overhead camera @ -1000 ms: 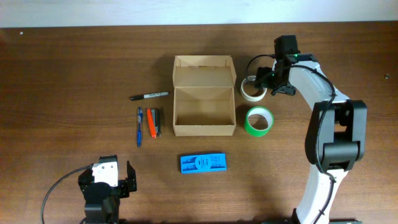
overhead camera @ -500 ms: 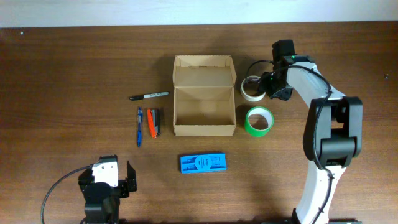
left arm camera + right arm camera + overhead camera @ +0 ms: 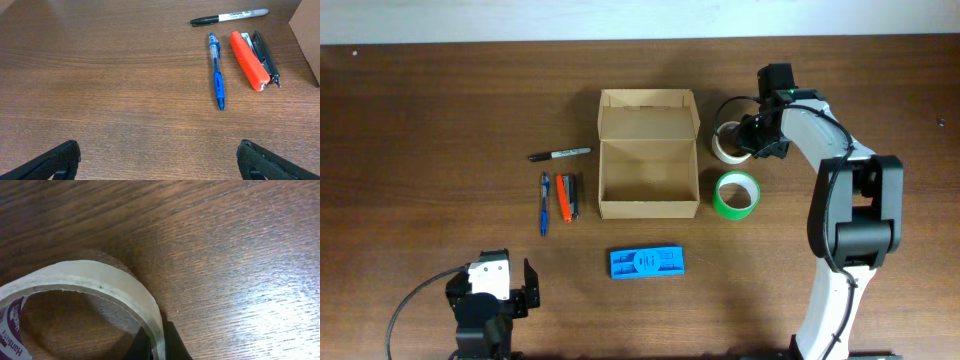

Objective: Pack container
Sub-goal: 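Move the right gripper to the white tape roll and grasp its rim, then carry the white tape roll into the box and lower it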

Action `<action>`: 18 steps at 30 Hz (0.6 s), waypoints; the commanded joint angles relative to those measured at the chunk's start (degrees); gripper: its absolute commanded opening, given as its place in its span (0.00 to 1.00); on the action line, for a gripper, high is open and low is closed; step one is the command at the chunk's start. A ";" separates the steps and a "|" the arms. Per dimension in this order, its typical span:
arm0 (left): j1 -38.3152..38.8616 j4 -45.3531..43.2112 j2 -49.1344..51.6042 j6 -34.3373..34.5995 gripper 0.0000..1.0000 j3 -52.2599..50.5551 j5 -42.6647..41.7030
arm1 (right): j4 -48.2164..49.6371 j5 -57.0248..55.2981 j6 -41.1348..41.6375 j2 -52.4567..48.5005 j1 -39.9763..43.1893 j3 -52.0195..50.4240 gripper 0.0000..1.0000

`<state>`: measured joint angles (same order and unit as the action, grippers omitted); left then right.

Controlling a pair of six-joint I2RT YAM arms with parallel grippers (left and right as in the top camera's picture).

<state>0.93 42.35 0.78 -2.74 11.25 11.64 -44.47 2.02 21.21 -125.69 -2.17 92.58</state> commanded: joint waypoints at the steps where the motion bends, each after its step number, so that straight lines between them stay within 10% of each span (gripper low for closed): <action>1: -0.35 -0.11 -0.44 0.57 1.00 -0.39 0.63 | -0.07 0.39 0.04 -0.42 0.37 2.64 0.04; 9: -0.35 -0.13 -0.44 0.59 0.99 -0.39 0.63 | -5.29 -3.98 -2.27 4.46 0.37 8.94 0.04; 18: -0.35 -0.11 -0.44 0.59 1.00 -0.39 0.63 | -15.10 3.54 -22.80 13.40 -4.20 16.44 0.04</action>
<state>0.93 42.35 0.78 -2.74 11.25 11.64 -58.22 0.93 9.26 -117.32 -3.09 106.06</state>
